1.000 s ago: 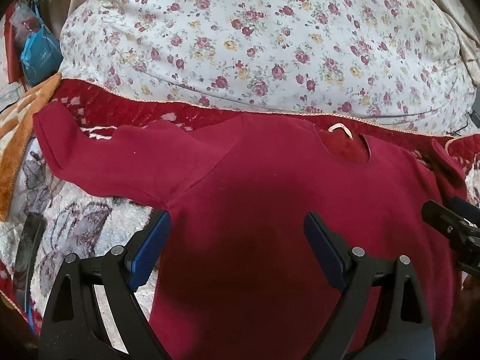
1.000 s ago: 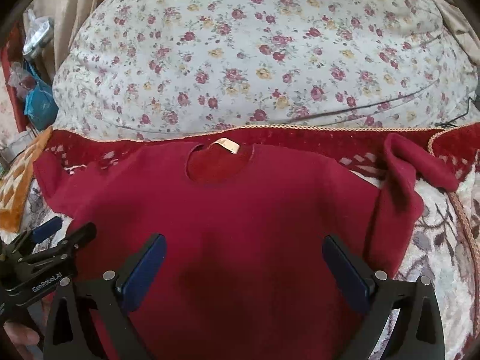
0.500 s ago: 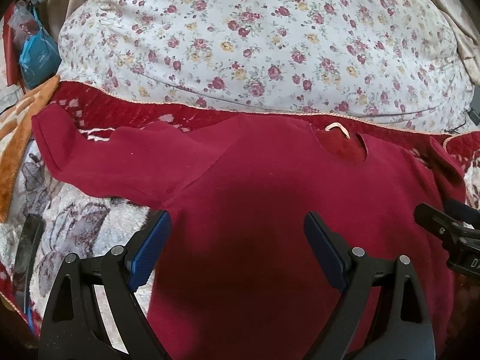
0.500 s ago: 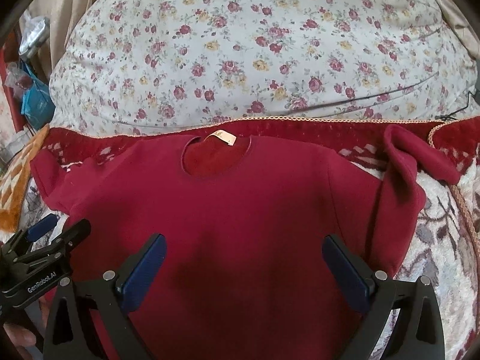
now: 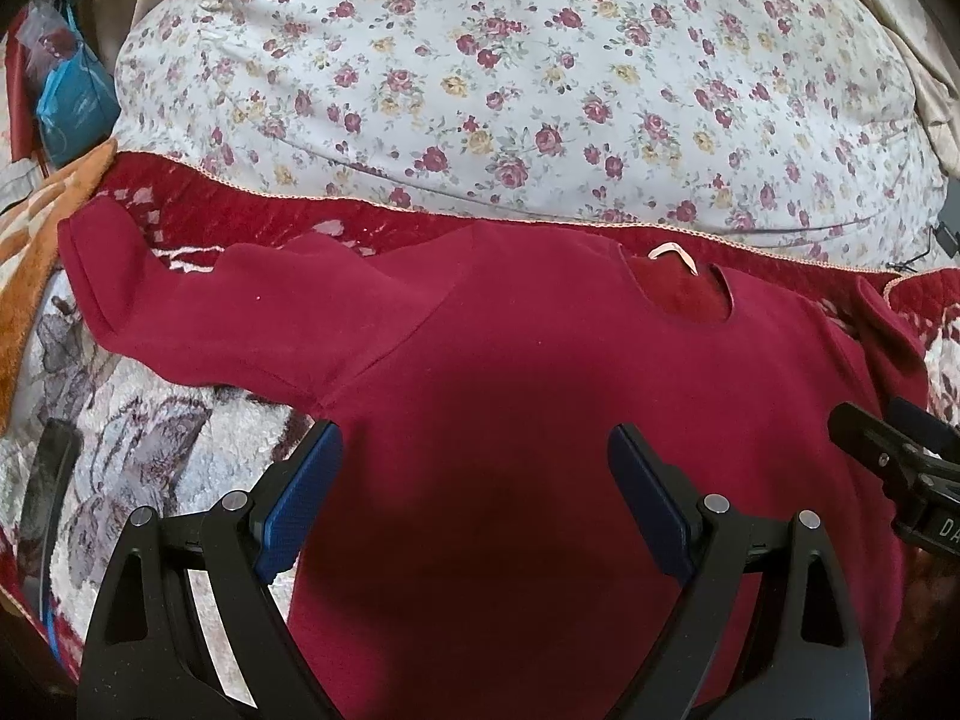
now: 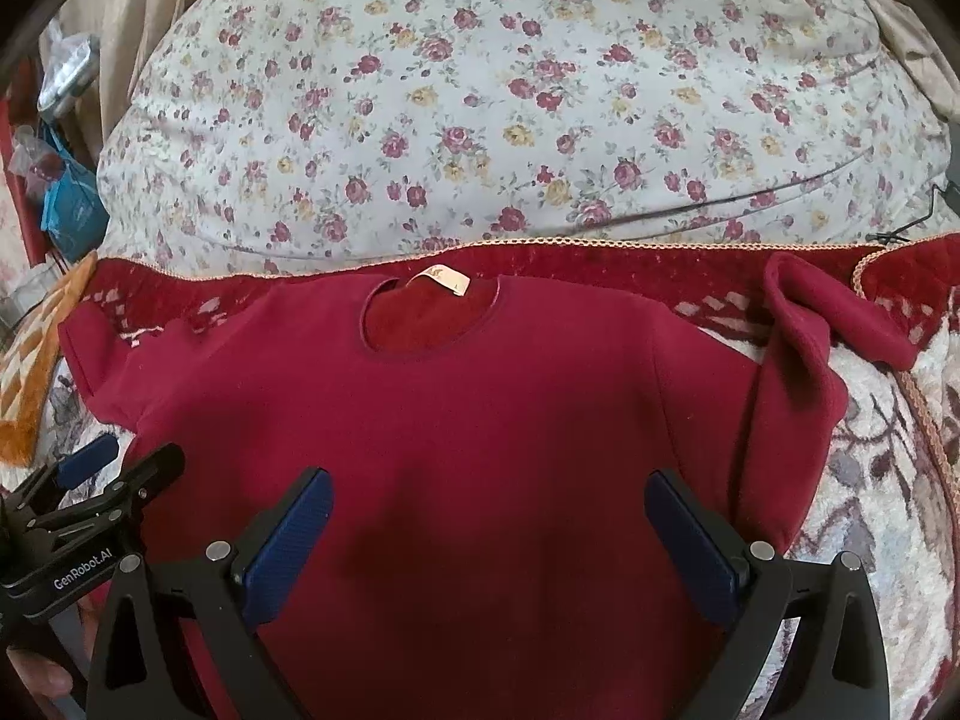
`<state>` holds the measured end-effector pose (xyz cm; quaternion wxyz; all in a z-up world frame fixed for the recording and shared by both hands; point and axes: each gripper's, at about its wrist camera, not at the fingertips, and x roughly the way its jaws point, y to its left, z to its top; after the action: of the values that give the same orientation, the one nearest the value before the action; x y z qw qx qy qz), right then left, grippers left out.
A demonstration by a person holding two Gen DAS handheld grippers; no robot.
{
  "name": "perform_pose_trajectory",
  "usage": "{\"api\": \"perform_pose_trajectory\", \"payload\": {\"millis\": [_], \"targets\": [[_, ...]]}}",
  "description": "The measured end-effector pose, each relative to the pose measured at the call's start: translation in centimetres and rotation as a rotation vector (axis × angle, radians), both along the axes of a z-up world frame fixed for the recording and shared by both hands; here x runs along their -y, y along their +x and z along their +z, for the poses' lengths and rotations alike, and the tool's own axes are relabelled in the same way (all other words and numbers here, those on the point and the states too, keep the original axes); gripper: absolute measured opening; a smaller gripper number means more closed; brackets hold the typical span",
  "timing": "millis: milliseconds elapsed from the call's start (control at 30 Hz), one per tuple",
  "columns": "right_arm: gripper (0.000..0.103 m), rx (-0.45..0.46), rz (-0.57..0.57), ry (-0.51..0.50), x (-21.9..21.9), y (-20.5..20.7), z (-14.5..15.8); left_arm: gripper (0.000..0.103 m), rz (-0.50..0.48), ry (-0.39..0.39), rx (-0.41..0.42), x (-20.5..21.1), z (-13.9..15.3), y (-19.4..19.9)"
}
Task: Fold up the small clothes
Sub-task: 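Lay the red sweatshirt flat with both grippers, collar away, sleeves spread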
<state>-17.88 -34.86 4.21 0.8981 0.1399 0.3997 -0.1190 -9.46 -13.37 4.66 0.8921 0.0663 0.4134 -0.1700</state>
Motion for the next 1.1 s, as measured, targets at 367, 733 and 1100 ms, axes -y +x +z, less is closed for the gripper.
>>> {"api": "perform_pose_trajectory", "payload": {"millis": [367, 733, 1100], "targets": [[0.103, -0.005, -0.011, 0.007, -0.1, 0.1, -0.5, 0.090, 0.000, 0.008, -0.005, 0.0, -0.1, -0.1], [0.103, -0.045, 0.013, 0.006, -0.5, 0.5, -1.0, 0.090, 0.004, 0.010, -0.008, -0.1, -0.3, 0.1], [0.103, -0.065, 0.019, 0.002, -0.5, 0.7, -1.3, 0.090, 0.006, 0.008, -0.005, -0.3, -0.2, 0.1]]}}
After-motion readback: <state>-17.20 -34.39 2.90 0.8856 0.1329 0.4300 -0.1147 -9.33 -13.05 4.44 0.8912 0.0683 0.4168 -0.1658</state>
